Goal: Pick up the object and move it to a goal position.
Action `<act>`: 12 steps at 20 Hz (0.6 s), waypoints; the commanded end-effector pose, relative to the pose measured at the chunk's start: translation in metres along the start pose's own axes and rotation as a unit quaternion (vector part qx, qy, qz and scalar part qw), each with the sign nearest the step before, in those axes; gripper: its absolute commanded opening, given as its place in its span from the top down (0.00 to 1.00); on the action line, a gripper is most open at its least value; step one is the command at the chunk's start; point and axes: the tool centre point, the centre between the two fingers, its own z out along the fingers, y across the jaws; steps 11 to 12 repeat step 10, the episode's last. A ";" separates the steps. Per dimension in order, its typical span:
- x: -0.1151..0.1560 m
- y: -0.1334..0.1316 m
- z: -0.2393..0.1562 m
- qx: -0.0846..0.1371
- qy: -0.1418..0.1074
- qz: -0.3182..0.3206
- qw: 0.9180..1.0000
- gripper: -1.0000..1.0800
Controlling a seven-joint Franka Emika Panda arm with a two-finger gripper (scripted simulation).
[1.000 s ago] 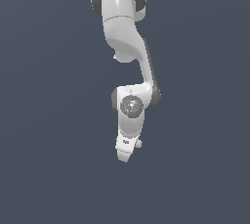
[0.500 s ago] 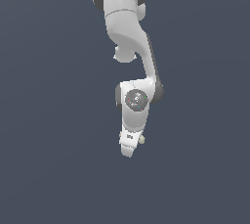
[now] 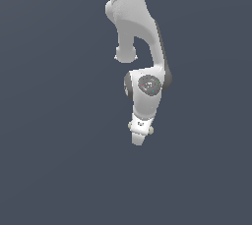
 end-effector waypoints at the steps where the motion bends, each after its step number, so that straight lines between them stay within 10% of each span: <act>1: 0.005 -0.011 -0.006 0.000 0.000 0.000 1.000 1.00; 12: 0.014 -0.028 -0.016 0.000 0.000 0.000 1.000 1.00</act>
